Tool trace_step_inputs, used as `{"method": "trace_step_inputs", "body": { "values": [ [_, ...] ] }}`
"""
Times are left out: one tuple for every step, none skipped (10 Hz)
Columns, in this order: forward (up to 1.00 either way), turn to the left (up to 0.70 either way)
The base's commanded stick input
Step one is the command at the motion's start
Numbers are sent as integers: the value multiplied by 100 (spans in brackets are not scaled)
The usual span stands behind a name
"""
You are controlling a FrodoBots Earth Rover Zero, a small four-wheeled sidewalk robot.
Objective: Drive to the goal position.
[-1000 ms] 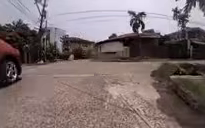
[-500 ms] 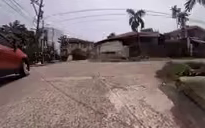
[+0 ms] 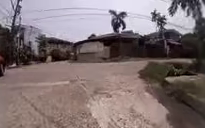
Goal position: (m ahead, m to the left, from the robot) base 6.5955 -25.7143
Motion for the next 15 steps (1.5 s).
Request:
{"method": "trace_step_inputs", "body": {
  "values": [
    [70, 0],
    [70, 0],
    [70, 0],
    [70, 0],
    [70, 0],
    [70, 1],
    [70, 1],
    [78, 1],
    [85, 1],
    [85, 2],
    [98, -32],
    [100, -38],
    [100, -38],
    [100, -38],
    [100, -38]
  ]
}}
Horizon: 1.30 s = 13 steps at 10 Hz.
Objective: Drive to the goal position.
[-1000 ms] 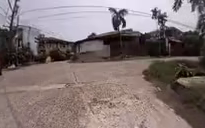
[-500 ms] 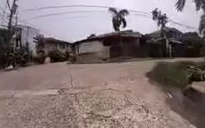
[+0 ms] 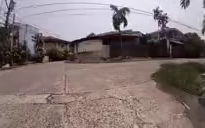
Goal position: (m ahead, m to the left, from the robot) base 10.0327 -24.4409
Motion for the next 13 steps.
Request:
{"method": "trace_step_inputs", "body": {
  "values": [
    [100, -38],
    [100, -38],
    [100, -38],
    [100, -38],
    [100, 1],
    [100, 2],
    [100, 2],
    [100, 2],
    [100, 2],
    [100, 2],
    [100, 2],
    [100, 2],
    [100, 2]
  ]
}}
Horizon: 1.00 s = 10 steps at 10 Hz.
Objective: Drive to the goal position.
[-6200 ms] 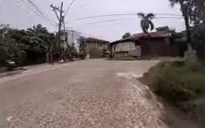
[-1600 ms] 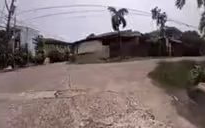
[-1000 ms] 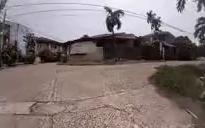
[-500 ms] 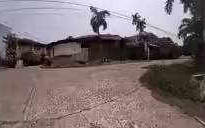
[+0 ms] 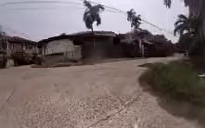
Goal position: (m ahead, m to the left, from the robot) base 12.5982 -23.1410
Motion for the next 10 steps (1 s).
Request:
{"method": "trace_step_inputs", "body": {
  "values": [
    [100, 2],
    [100, 2],
    [100, 2],
    [100, 2],
    [100, 2],
    [100, 2],
    [100, -37],
    [100, -38],
    [100, -38],
    [100, -5]
  ]
}}
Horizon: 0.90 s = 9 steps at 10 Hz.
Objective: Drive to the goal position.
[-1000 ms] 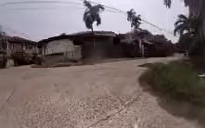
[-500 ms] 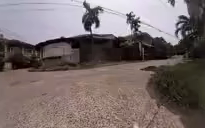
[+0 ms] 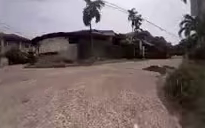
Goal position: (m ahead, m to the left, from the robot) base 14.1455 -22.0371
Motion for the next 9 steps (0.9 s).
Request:
{"method": "trace_step_inputs", "body": {
  "values": [
    [100, 2],
    [100, 2],
    [100, 2],
    [100, 2],
    [100, 2],
    [100, 2],
    [100, 2],
    [100, 2],
    [100, 2]
  ]
}}
